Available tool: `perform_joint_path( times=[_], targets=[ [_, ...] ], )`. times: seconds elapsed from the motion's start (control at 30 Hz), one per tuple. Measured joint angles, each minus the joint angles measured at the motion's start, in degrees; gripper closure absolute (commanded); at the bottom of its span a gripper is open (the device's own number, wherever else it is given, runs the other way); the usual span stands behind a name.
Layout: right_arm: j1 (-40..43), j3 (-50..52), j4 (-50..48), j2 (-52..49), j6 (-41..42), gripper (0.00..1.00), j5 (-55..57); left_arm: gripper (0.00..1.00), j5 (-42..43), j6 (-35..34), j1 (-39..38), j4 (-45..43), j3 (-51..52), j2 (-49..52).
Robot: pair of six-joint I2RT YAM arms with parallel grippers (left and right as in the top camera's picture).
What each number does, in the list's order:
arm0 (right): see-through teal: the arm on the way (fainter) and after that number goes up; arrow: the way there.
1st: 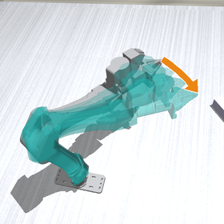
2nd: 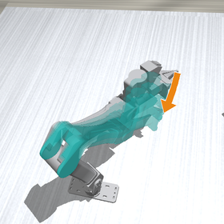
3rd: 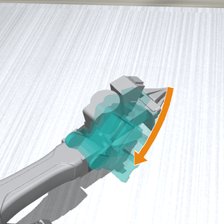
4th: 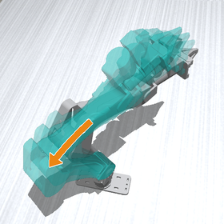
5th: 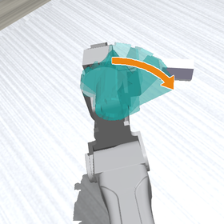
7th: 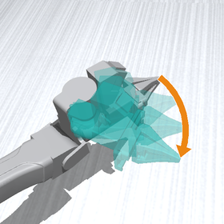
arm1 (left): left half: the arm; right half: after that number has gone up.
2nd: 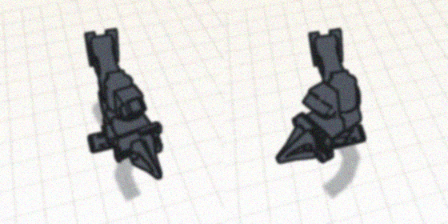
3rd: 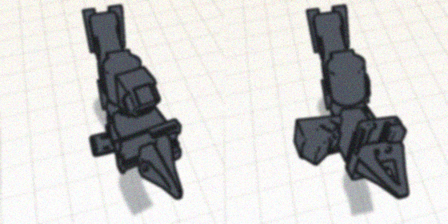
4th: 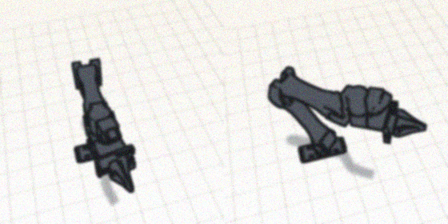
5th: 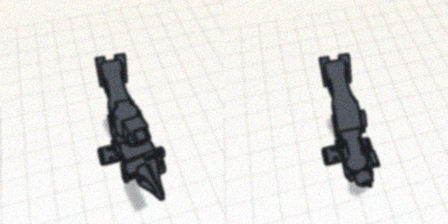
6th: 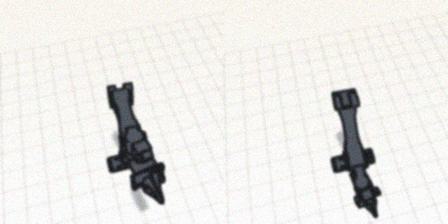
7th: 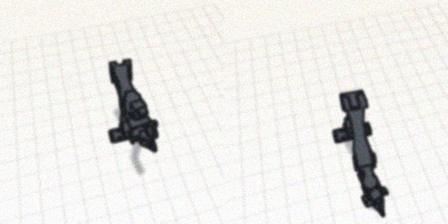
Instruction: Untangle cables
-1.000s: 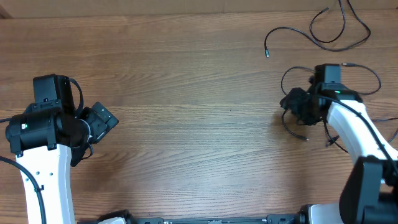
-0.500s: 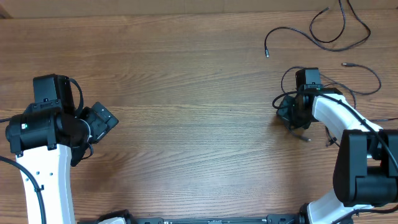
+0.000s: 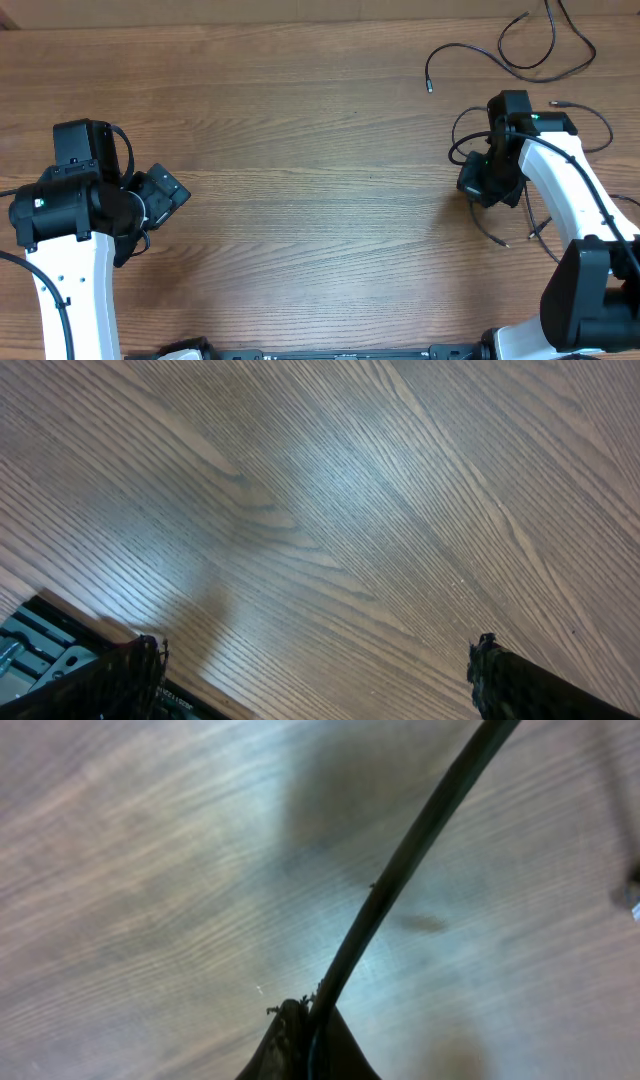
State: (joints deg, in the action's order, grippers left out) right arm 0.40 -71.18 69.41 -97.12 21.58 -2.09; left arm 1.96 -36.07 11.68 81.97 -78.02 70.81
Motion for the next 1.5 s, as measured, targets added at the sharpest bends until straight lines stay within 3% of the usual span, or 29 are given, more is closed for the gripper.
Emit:
perform_joint_path(
  times=[0.07,0.13,0.23,0.27,0.73,0.8,0.87,1.03,1.1,1.3,1.33,1.5],
  targets=[
    [0.0,0.0,1.0,0.0,-0.4,0.82,0.0,0.0,0.0,0.0,0.0,0.0,0.0,0.0],
    [0.0,0.0,1.1,0.0,-0.4,0.57,0.0,0.0,0.0,0.0,0.0,0.0,0.0,0.0],
    [0.0,0.0,1.1,0.0,-0.5,0.33,0.1,0.01,0.0,0.0,0.0,0.0,0.0,0.0],
    [0.0,0.0,1.1,0.0,-0.6,0.3,0.2,0.0,0.0,0.0,0.0,0.0,0.0,0.0],
    [0.3,-1.0,0.2,0.0,-0.8,0.27,0.3,0.0,0.0,0.0,0.0,-0.1,0.0,0.0],
    [0.3,-1.4,-2.9,0.0,-0.8,0.28,-1.1,0.01,0.0,0.0,0.0,-0.2,0.0,0.0],
    [0.3,-1.5,-6.0,0.0,-0.8,0.36,-3.2,0.0,0.0,0.0,0.0,-0.3,0.0,0.0],
    [0.4,-3.1,-10.2,0.0,-0.6,0.36,-11.0,0.0,2.8,0.5,0.0,0.3,0.0,0.0],
    [0.6,-5.6,-10.0,0.0,-0.6,0.35,-14.6,0.01,6.5,3.8,0.0,0.5,0.0,0.0],
    [2.1,-15.7,-9.5,0.0,-0.7,0.27,-20.7,0.0,17.3,15.4,-2.1,1.7,0.0,0.0],
    [2.3,-17.0,-9.8,0.0,-0.5,0.0,-21.2,0.0,18.4,16.5,-3.0,2.3,0.0,0.0],
    [2.6,-18.3,-9.5,0.0,-0.6,0.0,-19.3,0.0,20.9,19.4,-8.5,4.1,0.0,0.0]
  ],
)
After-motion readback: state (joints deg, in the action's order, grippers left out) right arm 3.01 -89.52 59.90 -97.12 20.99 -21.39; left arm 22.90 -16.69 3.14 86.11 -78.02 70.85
